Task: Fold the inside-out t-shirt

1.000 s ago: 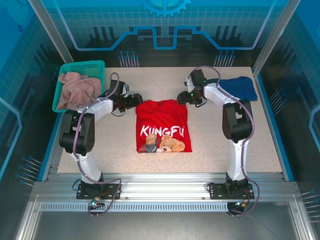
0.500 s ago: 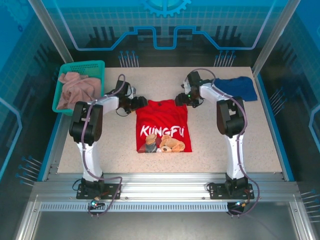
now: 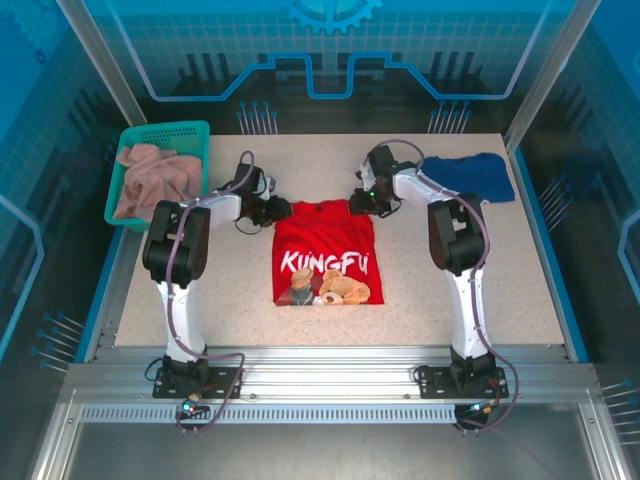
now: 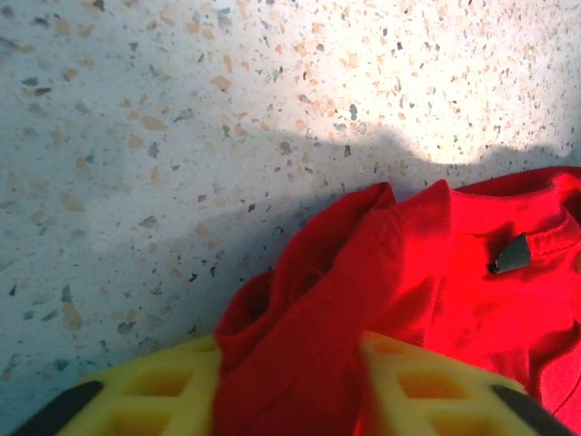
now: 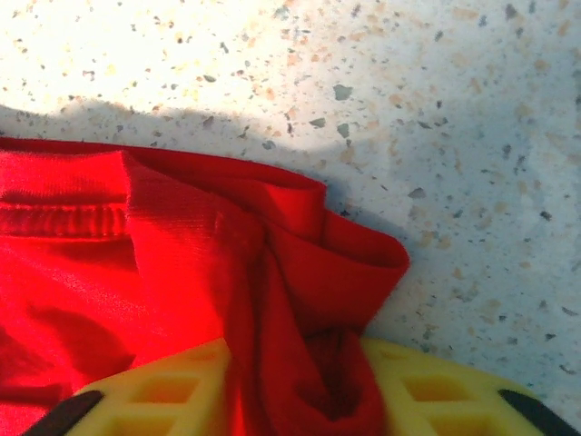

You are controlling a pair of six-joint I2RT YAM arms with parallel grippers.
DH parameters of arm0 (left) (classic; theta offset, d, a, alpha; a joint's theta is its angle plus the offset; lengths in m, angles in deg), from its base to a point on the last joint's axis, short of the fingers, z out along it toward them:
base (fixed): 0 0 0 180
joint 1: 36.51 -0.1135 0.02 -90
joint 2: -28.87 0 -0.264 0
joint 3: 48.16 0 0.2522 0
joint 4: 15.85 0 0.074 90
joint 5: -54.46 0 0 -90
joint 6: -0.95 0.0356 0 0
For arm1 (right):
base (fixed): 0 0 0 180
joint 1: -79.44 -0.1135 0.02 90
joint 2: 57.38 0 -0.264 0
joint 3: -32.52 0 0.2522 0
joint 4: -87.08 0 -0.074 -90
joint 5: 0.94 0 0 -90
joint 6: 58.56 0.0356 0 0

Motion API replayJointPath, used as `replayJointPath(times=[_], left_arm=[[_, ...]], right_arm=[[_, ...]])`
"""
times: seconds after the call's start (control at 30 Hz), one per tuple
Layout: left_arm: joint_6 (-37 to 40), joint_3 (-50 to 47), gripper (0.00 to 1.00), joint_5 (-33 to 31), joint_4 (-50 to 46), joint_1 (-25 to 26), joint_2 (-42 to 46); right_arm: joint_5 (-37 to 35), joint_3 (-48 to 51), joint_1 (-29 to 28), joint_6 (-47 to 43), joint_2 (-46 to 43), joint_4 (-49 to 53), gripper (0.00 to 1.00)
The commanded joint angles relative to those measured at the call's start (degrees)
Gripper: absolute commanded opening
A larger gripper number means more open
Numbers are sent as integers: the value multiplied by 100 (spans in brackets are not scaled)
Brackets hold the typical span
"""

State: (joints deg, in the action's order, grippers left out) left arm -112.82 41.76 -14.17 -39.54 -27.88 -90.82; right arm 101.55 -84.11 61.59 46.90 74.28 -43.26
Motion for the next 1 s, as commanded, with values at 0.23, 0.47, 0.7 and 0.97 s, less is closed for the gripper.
replayJointPath(times=[0.23, 0.47, 0.7, 0.97], left_arm=[[-88, 66, 0, 609, 389, 32, -247], [-279, 485, 0, 869, 962, -185, 168], [-266, 2273, 0, 863, 444, -334, 397], [-92, 2072, 0, 937, 434, -335, 1173]], right_arm=[[612, 331, 12, 172, -53, -1023, 4], [1049, 356, 308, 506, -625, -2026, 0], [1202, -843, 470, 514, -950, -2179, 0], [1598, -644, 510, 63, -1764, -2301, 0]])
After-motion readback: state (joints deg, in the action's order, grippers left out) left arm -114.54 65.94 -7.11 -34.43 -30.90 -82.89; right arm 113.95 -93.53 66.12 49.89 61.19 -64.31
